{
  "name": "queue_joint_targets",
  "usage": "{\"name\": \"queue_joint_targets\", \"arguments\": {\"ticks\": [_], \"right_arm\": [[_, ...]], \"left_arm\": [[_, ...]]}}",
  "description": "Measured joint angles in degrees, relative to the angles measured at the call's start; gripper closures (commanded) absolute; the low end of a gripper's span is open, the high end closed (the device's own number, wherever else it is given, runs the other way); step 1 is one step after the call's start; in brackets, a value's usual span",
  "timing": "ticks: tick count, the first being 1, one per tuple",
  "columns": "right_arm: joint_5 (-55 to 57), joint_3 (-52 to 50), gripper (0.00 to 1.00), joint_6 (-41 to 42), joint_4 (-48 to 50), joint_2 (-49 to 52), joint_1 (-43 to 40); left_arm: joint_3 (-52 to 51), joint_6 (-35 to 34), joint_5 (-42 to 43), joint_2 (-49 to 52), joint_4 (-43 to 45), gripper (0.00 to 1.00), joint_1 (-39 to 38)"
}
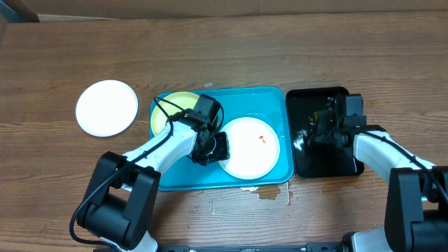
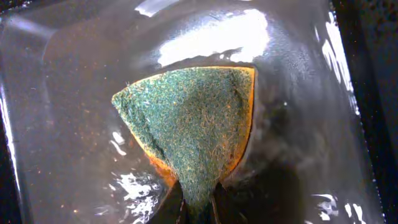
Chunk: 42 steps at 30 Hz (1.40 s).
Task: Clean dirty plates on tray and stack at the side
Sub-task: 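Grasp the green sponge and dip it in the water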
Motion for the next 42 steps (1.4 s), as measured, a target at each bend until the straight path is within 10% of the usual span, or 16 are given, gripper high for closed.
{"name": "queue_joint_targets", "arguments": {"ticks": [5, 22, 42], "right_arm": [[0.0, 0.8, 0.96, -1.3, -2.1, 0.1, 0.0], [0.1, 22.6, 0.96, -3.7, -31.8, 1.3, 0.0], [0.1, 25.3, 0.96, -3.9, -37.9, 1.3, 0.0]], "left_arm": [[0.0, -0.1, -0.4, 0.4, -1.0, 0.96, 0.0], [0.0, -2.7, -0.3, 0.5, -1.4, 0.96, 0.0], [0.0, -11.5, -1.7, 0.5, 0.2, 0.96, 0.0]]}}
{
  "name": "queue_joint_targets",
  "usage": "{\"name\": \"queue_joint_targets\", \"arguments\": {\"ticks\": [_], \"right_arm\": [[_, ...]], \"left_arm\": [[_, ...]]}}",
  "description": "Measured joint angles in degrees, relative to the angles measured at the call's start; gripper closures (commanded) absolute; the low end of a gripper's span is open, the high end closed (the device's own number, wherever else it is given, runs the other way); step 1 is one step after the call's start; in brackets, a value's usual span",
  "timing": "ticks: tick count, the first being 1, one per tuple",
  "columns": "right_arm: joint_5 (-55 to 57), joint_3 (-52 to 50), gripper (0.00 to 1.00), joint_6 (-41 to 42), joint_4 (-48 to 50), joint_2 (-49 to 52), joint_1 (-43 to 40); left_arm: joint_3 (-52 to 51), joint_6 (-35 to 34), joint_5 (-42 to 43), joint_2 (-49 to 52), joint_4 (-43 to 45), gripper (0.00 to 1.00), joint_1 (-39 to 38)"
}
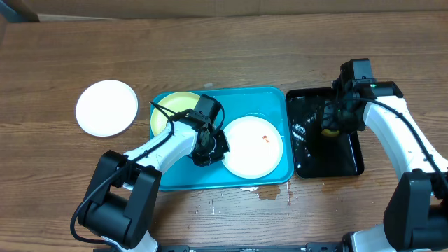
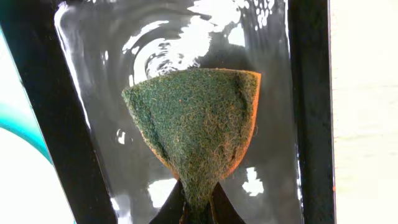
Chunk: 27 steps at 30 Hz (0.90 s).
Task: Clean dirty plates on tray and stack at the side
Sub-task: 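Grasp the green sponge and dip it in the water, then scrub the sauce on the white plate with the sponge in right gripper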
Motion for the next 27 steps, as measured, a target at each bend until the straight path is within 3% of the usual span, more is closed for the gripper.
{"name": "queue_joint_targets", "arguments": {"ticks": [16, 21, 27], "right_arm": [[-0.4, 0.2, 0.96, 2.0, -1.5, 0.0, 0.1], [-14.8, 0.3, 0.96, 1.8, 3.7, 0.0, 2.0], [-17.7, 0.7, 0.96, 1.7, 6.9, 0.0, 10.5]], "left_arm": [[0.0, -3.8, -0.3, 0.0, 0.5, 0.96, 0.0], [0.0, -5.4, -0.8, 0.0, 1.7, 0.96, 0.0], [0.0, -6.3, -0.9, 0.0, 1.7, 0.96, 0.0]]}}
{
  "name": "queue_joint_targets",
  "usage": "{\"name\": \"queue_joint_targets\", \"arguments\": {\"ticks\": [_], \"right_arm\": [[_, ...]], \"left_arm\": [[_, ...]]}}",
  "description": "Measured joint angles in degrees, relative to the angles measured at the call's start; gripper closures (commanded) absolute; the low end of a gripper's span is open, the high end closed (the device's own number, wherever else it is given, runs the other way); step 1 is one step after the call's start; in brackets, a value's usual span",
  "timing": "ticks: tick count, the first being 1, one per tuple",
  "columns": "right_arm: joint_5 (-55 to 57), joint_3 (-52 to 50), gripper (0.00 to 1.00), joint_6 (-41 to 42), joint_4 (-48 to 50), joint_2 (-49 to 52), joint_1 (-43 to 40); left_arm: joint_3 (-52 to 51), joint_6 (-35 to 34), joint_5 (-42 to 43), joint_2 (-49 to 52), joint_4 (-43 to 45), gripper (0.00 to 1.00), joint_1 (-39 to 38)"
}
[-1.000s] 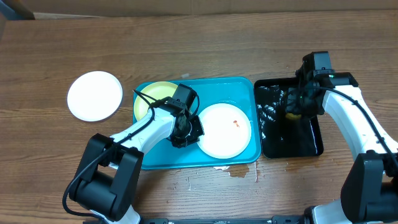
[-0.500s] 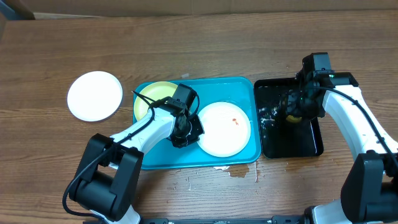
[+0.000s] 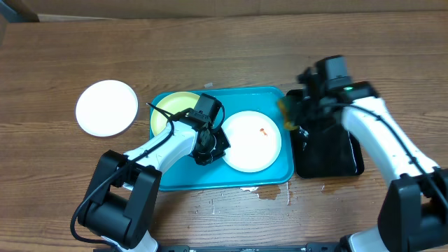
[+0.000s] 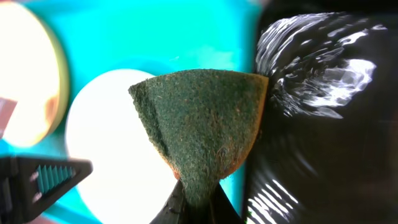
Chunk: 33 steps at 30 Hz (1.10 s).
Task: Clean dirty plates on tray and stack at the side
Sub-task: 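Scrub the sauce on the white plate with the sponge in right gripper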
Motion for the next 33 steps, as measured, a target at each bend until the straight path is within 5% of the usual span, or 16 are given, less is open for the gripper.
{"name": "queue_joint_targets", "arguments": {"ticks": [20, 33], "right_arm": [[34.6, 0.0, 0.96, 0.0, 5.0, 11.7, 19.4], [37.4, -0.3, 0.96, -0.2, 11.1, 13.1, 20.1]], "left_arm": [[0.0, -0.4, -0.1, 0.0, 0.2, 0.96, 0.0], [0.0, -1.0, -0.2, 0.0, 0.2, 0.96, 0.0]]}}
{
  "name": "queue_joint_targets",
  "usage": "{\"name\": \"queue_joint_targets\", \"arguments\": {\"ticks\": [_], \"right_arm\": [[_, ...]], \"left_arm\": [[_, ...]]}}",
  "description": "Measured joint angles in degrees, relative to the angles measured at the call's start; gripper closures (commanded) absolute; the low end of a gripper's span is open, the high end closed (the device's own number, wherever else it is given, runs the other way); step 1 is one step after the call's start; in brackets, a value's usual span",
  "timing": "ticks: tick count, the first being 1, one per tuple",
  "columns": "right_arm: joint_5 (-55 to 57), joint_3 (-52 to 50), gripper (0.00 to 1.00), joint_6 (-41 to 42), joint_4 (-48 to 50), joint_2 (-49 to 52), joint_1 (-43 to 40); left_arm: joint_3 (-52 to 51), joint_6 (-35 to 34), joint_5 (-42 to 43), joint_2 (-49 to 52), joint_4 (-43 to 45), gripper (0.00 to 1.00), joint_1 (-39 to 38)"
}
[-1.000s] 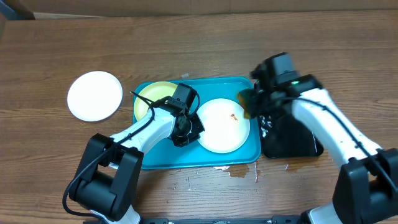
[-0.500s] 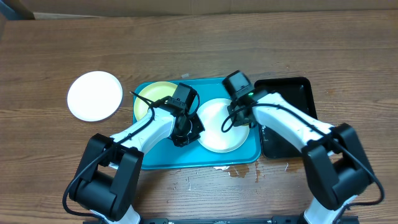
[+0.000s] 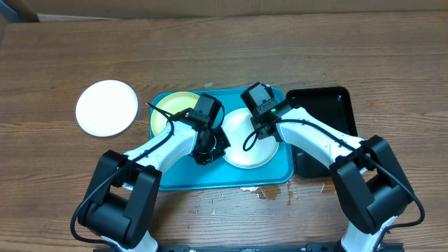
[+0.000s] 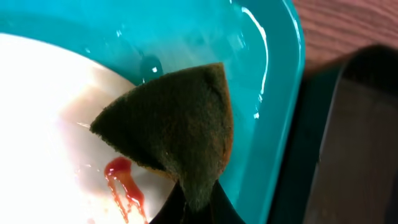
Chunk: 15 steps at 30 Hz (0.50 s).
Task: Clean dirty plates on tray and stack at the side
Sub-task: 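Scrub the sauce on the white plate with the sponge in right gripper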
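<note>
A white plate (image 3: 245,152) with a red sauce smear (image 4: 121,180) lies in the right half of the blue tray (image 3: 175,180). My right gripper (image 3: 260,127) is over the plate's far side, shut on a green-and-yellow sponge (image 4: 168,127). The sponge hangs just above the smear, by the tray's rim (image 4: 280,93). My left gripper (image 3: 208,145) is at the plate's left rim and looks shut on it. The smear is hidden under the right arm in the overhead view.
A yellow-green plate (image 3: 171,108) sits in the tray's back left. A clean white plate (image 3: 106,107) lies on the table to the left. A black tray of water (image 3: 325,136) stands right of the blue tray. A wet patch (image 3: 269,193) marks the table in front.
My right gripper has moved left with the sponge, from the gap between the black tray and the blue tray to over the white plate's sauce smear. The left gripper has stayed put.
First my right gripper held the sponge in the water of the black tray. Then the sponge was above the water, then at the blue tray's right edge. Now it is over the dirty plate. My left gripper stayed at the plate's left rim throughout.
</note>
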Motion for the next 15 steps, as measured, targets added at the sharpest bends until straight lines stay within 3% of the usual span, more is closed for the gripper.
{"name": "queue_joint_targets", "arguments": {"ticks": [15], "right_arm": [[-6.4, -0.8, 0.96, 0.0, -1.3, 1.1, -0.1]], "left_arm": [[0.0, -0.2, 0.0, 0.0, 0.2, 0.96, 0.3]]}}
